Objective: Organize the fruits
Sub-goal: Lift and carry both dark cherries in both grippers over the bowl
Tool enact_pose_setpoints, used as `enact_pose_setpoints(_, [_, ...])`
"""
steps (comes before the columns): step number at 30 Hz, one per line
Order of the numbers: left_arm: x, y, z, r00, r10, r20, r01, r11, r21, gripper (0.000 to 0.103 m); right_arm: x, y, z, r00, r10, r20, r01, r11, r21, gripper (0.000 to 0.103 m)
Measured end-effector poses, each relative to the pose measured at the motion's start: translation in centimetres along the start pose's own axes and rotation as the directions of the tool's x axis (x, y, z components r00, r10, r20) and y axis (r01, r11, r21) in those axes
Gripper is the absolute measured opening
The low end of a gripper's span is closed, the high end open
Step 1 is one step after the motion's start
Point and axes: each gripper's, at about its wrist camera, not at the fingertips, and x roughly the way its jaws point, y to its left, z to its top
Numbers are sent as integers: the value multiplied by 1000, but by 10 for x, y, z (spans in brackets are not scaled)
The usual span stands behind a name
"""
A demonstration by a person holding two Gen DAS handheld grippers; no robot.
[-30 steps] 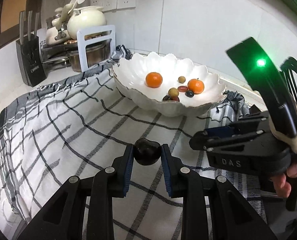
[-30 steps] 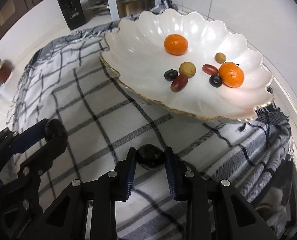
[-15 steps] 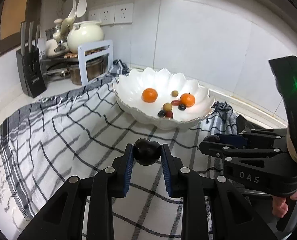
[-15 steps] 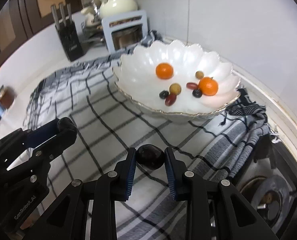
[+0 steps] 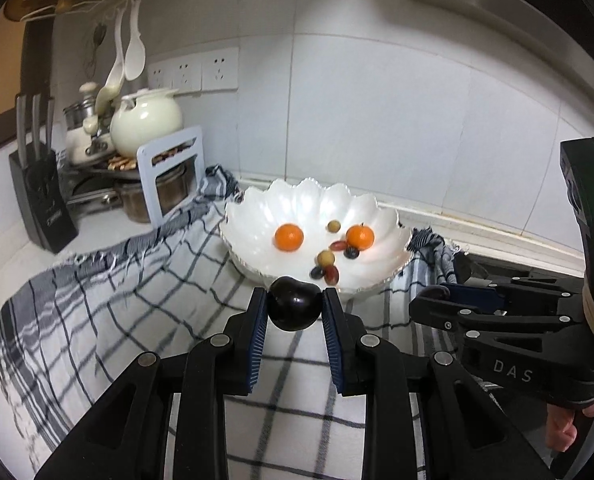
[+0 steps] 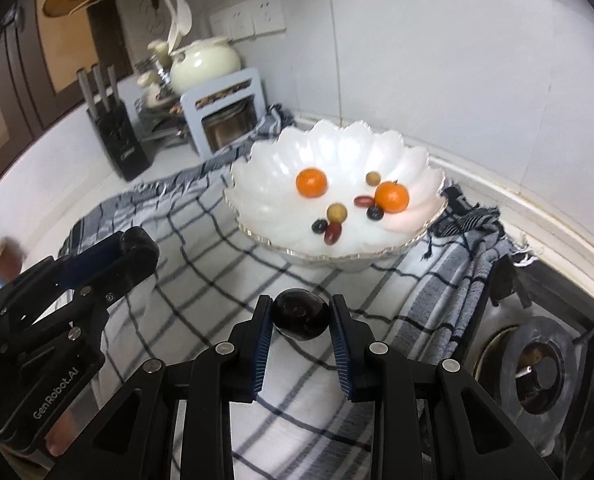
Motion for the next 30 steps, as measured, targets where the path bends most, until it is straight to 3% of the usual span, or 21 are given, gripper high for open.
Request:
enact_pose_setpoints(16, [7,32,53,991,-118,63,109,986,125,28,-12,19,40,974,-142,177,114,980,163,30])
enact_pose_setpoints(30, [57,39,100,984,-171,46,161,972,172,28,21,7,88,959,-213,189,172,962,212,30])
